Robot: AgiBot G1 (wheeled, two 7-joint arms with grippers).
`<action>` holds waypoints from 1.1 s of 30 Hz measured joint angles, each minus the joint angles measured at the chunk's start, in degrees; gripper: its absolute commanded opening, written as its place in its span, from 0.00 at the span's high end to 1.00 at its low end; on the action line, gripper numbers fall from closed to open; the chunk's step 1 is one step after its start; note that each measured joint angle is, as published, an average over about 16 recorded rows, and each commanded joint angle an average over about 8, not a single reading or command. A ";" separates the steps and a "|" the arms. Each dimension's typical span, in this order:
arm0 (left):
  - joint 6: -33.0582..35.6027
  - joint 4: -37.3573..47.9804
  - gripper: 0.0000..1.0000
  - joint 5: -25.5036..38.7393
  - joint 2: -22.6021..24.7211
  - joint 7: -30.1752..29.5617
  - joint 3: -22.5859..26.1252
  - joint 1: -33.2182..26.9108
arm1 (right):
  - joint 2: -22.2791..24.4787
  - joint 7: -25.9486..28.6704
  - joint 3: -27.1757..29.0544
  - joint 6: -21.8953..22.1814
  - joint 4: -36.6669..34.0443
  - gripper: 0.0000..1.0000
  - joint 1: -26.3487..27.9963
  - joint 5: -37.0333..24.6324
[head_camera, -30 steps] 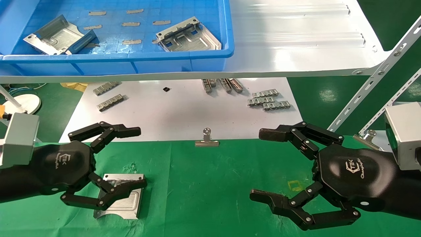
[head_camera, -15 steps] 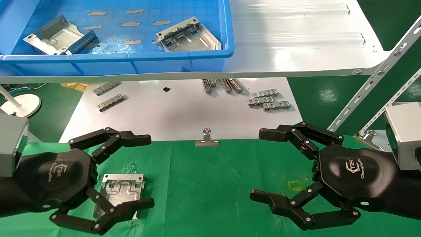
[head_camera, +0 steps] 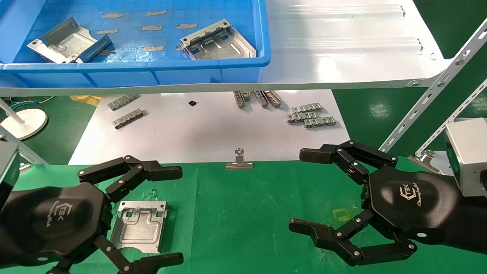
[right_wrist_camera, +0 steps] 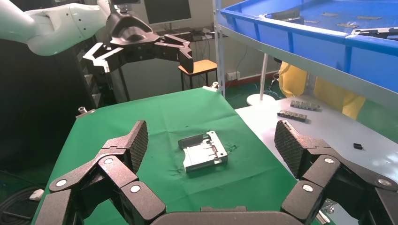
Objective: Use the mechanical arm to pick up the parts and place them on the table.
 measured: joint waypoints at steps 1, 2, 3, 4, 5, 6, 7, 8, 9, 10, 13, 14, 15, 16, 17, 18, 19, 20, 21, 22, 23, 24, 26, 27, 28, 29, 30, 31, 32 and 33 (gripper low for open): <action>-0.01 -0.05 0.00 -0.02 -0.01 -0.02 -0.03 0.02 | 0.00 0.00 0.00 0.00 0.00 0.00 0.00 0.00; -0.02 -0.12 0.00 -0.03 -0.02 -0.06 -0.06 0.05 | 0.00 0.00 0.00 0.00 0.00 0.00 0.00 0.00; -0.02 -0.09 0.00 -0.04 -0.02 -0.02 -0.05 0.05 | 0.00 0.00 0.00 0.00 0.00 0.00 0.00 0.00; -0.03 -0.03 0.00 -0.04 -0.02 0.03 -0.03 0.03 | 0.00 0.00 0.00 0.00 0.00 0.00 0.00 0.00; -0.03 0.06 0.00 -0.04 -0.01 0.08 0.01 0.00 | 0.00 0.00 0.00 0.00 0.00 0.00 0.00 0.00; -0.02 0.15 0.00 -0.04 0.00 0.12 0.05 -0.04 | 0.00 0.00 0.00 0.00 0.00 0.00 0.00 0.00; -0.02 0.23 0.00 -0.03 0.00 0.16 0.10 -0.07 | 0.00 0.00 0.00 0.00 0.00 0.00 0.00 0.00; -0.02 0.32 0.00 -0.02 0.01 0.20 0.14 -0.10 | 0.00 0.00 0.00 0.01 0.00 0.00 0.00 0.00; -0.01 0.39 0.00 -0.01 0.02 0.23 0.18 -0.13 | 0.00 0.00 0.00 0.00 0.00 0.00 0.00 0.00; -0.01 0.46 0.00 -0.01 0.02 0.26 0.21 -0.16 | 0.00 0.00 0.00 0.00 0.00 0.00 0.00 0.00; 0.01 0.63 0.00 0.02 0.04 0.34 0.31 -0.24 | 0.00 0.00 0.00 0.00 0.00 0.00 0.00 0.00; 0.01 0.68 0.00 0.03 0.05 0.36 0.33 -0.26 | 0.00 0.00 0.00 0.00 0.00 0.00 0.00 0.00; 0.01 0.73 0.00 0.04 0.06 0.38 0.36 -0.28 | 0.00 0.00 0.00 0.01 0.00 0.00 0.00 0.00; 0.02 0.77 0.00 0.06 0.06 0.40 0.38 -0.30 | 0.00 0.00 0.00 0.00 0.00 0.00 0.00 0.00; 0.02 0.81 0.00 0.07 0.07 0.42 0.40 -0.32 | 0.00 0.00 0.00 0.00 0.00 0.00 0.00 0.00; 0.03 0.85 0.00 0.08 0.07 0.43 0.42 -0.34 | 0.00 0.00 0.00 0.00 0.00 0.00 0.00 0.00; 0.03 0.88 0.00 0.09 0.07 0.45 0.43 -0.35 | 0.00 0.00 0.00 0.00 0.00 0.00 0.00 0.00; 0.03 0.91 0.00 0.10 0.08 0.46 0.45 -0.36 | 0.00 0.00 0.00 0.00 0.00 0.00 0.00 0.00; 0.04 0.94 0.00 0.11 0.08 0.47 0.46 -0.37 | 0.00 0.00 0.00 0.00 0.00 0.00 0.00 0.00; 0.04 0.97 0.00 0.11 0.08 0.48 0.47 -0.38 | 0.00 0.00 0.00 0.00 0.00 0.00 0.00 0.00; 0.04 0.99 0.00 0.12 0.09 0.49 0.49 -0.39 | 0.00 0.00 0.00 0.00 0.00 0.00 0.00 0.00; 0.05 1.01 0.00 0.13 0.09 0.50 0.50 -0.40 | 0.00 0.00 0.00 0.00 0.00 0.00 0.00 0.00; 0.06 1.05 0.00 0.14 0.10 0.52 0.51 -0.42 | 0.00 0.00 0.00 0.00 0.00 0.00 0.00 0.00; 0.06 1.07 0.00 0.15 0.10 0.53 0.52 -0.42 | 0.00 0.00 0.00 0.00 0.00 0.00 0.00 0.00; 0.06 1.09 0.00 0.15 0.11 0.54 0.53 -0.43 | 0.00 0.00 0.00 0.00 0.00 0.00 0.00 0.00; 0.07 1.10 0.00 0.16 0.11 0.54 0.53 -0.43 | 0.00 0.00 0.00 0.00 0.00 0.00 0.00 0.00; 0.07 1.12 0.00 0.16 0.11 0.55 0.54 -0.44 | 0.00 0.00 0.00 0.00 0.00 0.00 0.00 0.00; 0.07 1.13 0.00 0.17 0.12 0.56 0.54 -0.44 | 0.00 0.00 0.00 0.00 0.00 0.00 0.00 0.00; 0.08 1.14 0.00 0.17 0.12 0.56 0.55 -0.45 | 0.00 0.00 0.00 0.00 0.00 0.00 0.00 0.00; 0.08 1.15 0.00 0.18 0.12 0.57 0.55 -0.45 | 0.00 0.00 0.00 0.00 0.00 0.00 0.00 0.00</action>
